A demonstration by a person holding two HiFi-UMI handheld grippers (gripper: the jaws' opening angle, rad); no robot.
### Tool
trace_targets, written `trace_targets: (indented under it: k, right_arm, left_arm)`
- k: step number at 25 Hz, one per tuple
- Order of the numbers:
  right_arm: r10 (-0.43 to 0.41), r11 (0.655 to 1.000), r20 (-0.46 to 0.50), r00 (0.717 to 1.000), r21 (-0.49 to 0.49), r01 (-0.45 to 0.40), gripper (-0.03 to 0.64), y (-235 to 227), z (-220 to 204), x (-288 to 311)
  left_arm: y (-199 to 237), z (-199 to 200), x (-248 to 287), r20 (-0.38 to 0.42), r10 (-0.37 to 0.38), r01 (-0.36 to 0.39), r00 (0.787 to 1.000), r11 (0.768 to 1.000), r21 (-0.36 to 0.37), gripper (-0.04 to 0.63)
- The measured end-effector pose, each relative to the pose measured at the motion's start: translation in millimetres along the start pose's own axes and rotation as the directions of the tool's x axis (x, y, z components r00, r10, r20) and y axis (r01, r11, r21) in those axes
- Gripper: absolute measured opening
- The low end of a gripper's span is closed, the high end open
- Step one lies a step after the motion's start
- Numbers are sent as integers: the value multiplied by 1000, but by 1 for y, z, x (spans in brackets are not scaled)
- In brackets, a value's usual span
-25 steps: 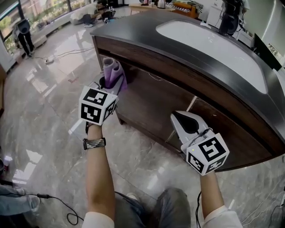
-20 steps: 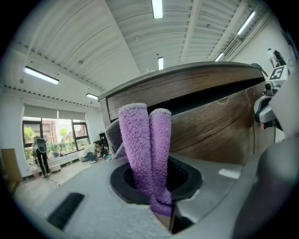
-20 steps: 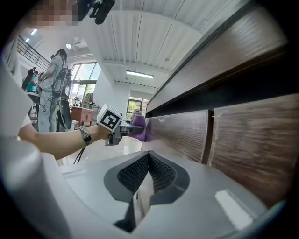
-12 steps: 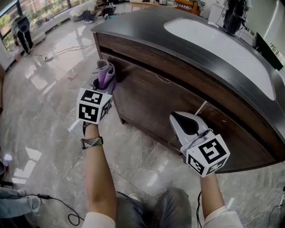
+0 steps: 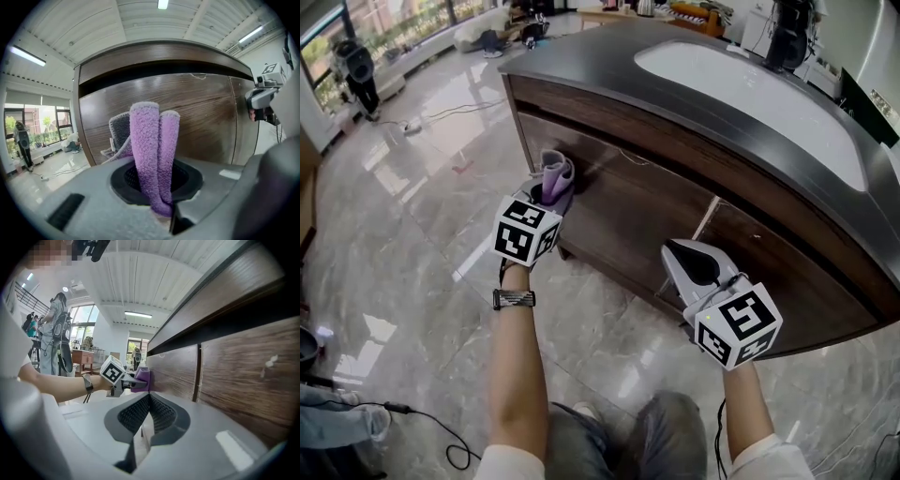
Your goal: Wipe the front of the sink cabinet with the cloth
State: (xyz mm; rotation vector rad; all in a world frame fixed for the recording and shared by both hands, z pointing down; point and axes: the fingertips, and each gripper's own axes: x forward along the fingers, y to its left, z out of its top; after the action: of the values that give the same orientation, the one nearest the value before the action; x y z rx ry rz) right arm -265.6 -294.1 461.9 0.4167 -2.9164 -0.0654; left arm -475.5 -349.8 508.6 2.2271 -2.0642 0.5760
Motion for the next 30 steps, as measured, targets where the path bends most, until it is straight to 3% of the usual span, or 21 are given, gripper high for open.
trace_targets:
  k: [6, 13, 18, 22, 27, 30]
  right_arm:
    - [-11, 1000, 11, 1000, 10, 11, 6, -3, -3, -19]
    - [-31, 999, 17, 999, 41, 30, 6, -8, -7, -34]
    - [-32, 998, 10, 999, 55, 31, 6, -7, -14, -39]
    - [-32, 998, 13, 999, 62, 31, 6, -7, -17, -40]
    - [-49, 996, 8, 999, 77, 48, 6, -13, -23, -41]
    - [-56, 995, -1, 998, 77, 56, 6, -15, -27, -43]
  left_arm:
    - [-39, -1, 2, 22, -84, 84, 996, 996, -13, 57]
    - [-99, 17, 3, 34, -267, 266, 963, 964, 27, 57]
    - [-146, 24, 3, 26, -413, 410, 910, 908, 83, 57]
    - [-192, 27, 4, 68, -547, 536, 835, 834, 127, 55]
    - [-222, 21, 7, 114, -619, 606, 777, 785, 129, 54]
    - [-245, 7, 13, 79, -663, 652, 744, 747, 132, 54]
